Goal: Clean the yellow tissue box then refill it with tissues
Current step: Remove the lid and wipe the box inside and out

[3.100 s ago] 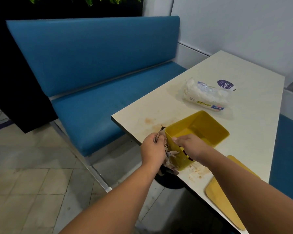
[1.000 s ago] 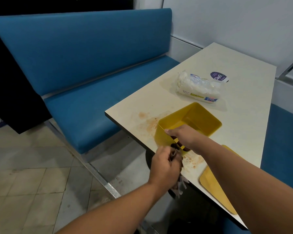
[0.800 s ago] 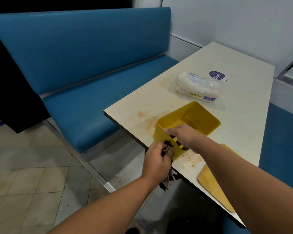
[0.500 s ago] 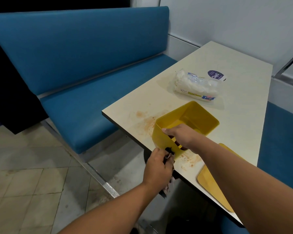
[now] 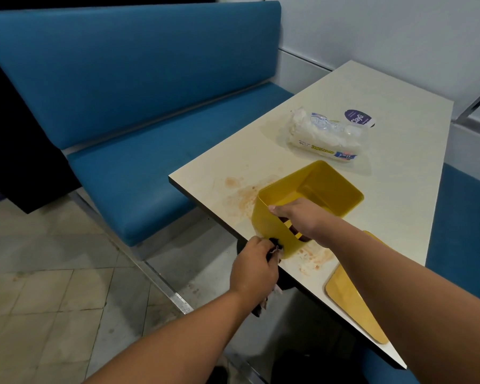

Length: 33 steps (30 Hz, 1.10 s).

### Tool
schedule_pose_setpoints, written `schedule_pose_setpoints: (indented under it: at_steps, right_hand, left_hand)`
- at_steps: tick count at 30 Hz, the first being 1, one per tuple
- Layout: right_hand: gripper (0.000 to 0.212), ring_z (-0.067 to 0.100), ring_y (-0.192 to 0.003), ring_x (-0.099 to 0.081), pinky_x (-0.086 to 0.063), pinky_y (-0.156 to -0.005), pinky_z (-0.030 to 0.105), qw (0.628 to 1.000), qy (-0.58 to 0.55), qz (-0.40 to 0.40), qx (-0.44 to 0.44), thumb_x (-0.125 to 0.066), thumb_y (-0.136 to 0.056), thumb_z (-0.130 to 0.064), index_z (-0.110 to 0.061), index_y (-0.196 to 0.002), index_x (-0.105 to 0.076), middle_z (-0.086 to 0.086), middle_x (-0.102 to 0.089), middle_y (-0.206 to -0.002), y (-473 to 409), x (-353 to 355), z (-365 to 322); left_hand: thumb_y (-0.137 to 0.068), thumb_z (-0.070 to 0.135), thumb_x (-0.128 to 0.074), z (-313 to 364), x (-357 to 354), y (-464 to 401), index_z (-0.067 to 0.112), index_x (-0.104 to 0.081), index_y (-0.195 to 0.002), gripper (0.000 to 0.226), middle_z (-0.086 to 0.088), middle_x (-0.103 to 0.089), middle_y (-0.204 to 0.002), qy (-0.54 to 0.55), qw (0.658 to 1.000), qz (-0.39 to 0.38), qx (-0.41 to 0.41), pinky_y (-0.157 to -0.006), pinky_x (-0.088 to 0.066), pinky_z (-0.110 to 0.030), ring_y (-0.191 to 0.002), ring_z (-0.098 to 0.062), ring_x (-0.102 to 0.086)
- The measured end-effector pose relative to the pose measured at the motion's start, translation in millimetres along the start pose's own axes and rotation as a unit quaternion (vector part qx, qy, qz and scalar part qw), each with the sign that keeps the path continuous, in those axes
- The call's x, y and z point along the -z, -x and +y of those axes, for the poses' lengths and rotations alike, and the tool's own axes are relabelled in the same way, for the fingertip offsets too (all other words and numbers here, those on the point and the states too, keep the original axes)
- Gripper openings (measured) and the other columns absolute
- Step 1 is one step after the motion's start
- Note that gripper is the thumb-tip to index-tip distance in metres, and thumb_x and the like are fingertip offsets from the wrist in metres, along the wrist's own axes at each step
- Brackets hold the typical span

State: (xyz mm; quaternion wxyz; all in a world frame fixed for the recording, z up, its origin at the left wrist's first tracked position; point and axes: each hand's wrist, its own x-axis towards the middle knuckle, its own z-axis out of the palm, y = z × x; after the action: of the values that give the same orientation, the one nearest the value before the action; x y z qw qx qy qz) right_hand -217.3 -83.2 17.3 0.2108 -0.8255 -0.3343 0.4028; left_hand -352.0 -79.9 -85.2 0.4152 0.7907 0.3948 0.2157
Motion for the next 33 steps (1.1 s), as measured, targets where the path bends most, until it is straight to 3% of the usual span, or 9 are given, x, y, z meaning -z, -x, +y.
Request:
schedule_pose_setpoints:
  at_steps: [6, 10, 14, 20, 23, 25, 28, 30, 33]
  right_hand:
    - [0.057, 0.028, -0.094, -0.061, -0.048, -0.077, 0.041, 1.000, -0.003, 0.005, 0.000, -0.052, -0.092, -0.056, -0.008, -0.120, -0.063, 0.009, -0.061, -0.120, -1, 0, 1]
    - [0.056, 0.028, -0.094, -0.060, -0.048, -0.076, 0.040, 1.000, -0.002, 0.008, 0.004, -0.052, -0.092, -0.057, -0.009, -0.119, -0.063, 0.010, -0.062, -0.119, -2, -1, 2]
    - [0.055, 0.030, -0.094, -0.061, -0.047, -0.076, 0.041, 1.000, 0.000, 0.006, 0.008, -0.052, -0.092, -0.057, -0.008, -0.114, -0.065, 0.011, -0.063, -0.116, -3, -1, 3]
    - [0.056, 0.031, -0.097, -0.060, -0.047, -0.077, 0.041, 1.000, 0.009, 0.004, 0.007, -0.051, -0.093, -0.057, -0.009, -0.119, -0.063, 0.013, -0.060, -0.122, -2, -1, 3]
    - [0.055, 0.029, -0.095, -0.060, -0.047, -0.074, 0.041, 1.000, 0.008, 0.007, 0.011, -0.050, -0.093, -0.056, -0.010, -0.120, -0.064, 0.011, -0.061, -0.120, -1, -1, 2]
    - [0.054, 0.030, -0.095, -0.061, -0.049, -0.075, 0.042, 1.000, 0.010, 0.004, 0.014, -0.051, -0.093, -0.056, -0.011, -0.120, -0.065, 0.013, -0.061, -0.121, -1, -1, 2]
    - [0.057, 0.033, -0.099, -0.061, -0.051, -0.080, 0.044, 1.000, 0.016, 0.005, 0.013, -0.051, -0.093, -0.057, -0.008, -0.118, -0.065, 0.017, -0.060, -0.124, 0, -1, 1]
    - [0.056, 0.033, -0.095, -0.062, -0.051, -0.077, 0.042, 1.000, 0.019, 0.003, 0.014, -0.051, -0.093, -0.056, -0.007, -0.116, -0.065, 0.015, -0.062, -0.117, -1, -1, 2]
    - [0.053, 0.030, -0.074, -0.060, -0.044, -0.064, 0.037, 1.000, 0.004, 0.006, 0.023, -0.053, -0.093, -0.054, -0.004, -0.098, -0.071, 0.012, -0.061, -0.084, -2, 0, 1]
  left_hand:
    - [-0.096, 0.027, -0.053, -11, 35, -60, 0.016, -0.070, -0.087, 0.022, -0.003, -0.057, -0.088, -0.104, 0.989, 0.024, 0.103, -0.062, -0.048, -0.033, -0.076, -0.021, -0.058]
    - [-0.096, 0.025, -0.049, -14, 28, -64, 0.017, -0.064, -0.090, 0.018, 0.000, -0.055, -0.083, -0.126, 0.982, 0.014, 0.139, -0.049, -0.034, -0.027, -0.064, -0.012, -0.050]
    - [-0.099, 0.027, -0.046, 1, 8, -24, 0.013, -0.063, -0.101, 0.022, 0.003, -0.046, -0.089, -0.147, 0.987, -0.031, 0.049, -0.060, -0.039, -0.029, -0.072, -0.018, -0.049]
    - [-0.097, 0.029, -0.048, -3, 24, -47, 0.014, -0.067, -0.088, 0.025, -0.001, -0.057, -0.085, -0.061, 0.987, 0.025, 0.149, -0.059, -0.042, -0.029, -0.068, -0.016, -0.053]
    - [-0.098, 0.024, -0.050, 13, 30, -47, 0.015, -0.060, -0.075, 0.027, -0.005, -0.061, -0.079, 0.066, 0.983, 0.087, 0.148, -0.057, -0.041, -0.030, -0.070, -0.019, -0.055]
    - [-0.098, 0.026, -0.051, 24, 26, -34, 0.017, -0.059, -0.081, 0.020, 0.001, -0.061, -0.079, 0.153, 0.972, 0.090, 0.157, -0.059, -0.042, -0.029, -0.073, -0.015, -0.055]
    - [-0.099, 0.027, -0.052, 22, 14, -16, 0.017, -0.060, -0.096, 0.013, 0.001, -0.063, -0.088, 0.171, 0.970, 0.045, 0.169, -0.059, -0.040, -0.023, -0.081, -0.016, -0.058]
    - [-0.099, 0.027, -0.051, 21, 14, -19, 0.017, -0.060, -0.095, 0.015, 0.000, -0.063, -0.087, 0.175, 0.966, 0.049, 0.184, -0.059, -0.040, -0.026, -0.081, -0.019, -0.058]
    - [-0.099, 0.031, -0.052, 34, 20, -27, 0.021, -0.058, -0.081, 0.021, 0.002, -0.061, -0.076, 0.237, 0.956, 0.091, 0.149, -0.058, -0.043, -0.028, -0.071, -0.014, -0.056]
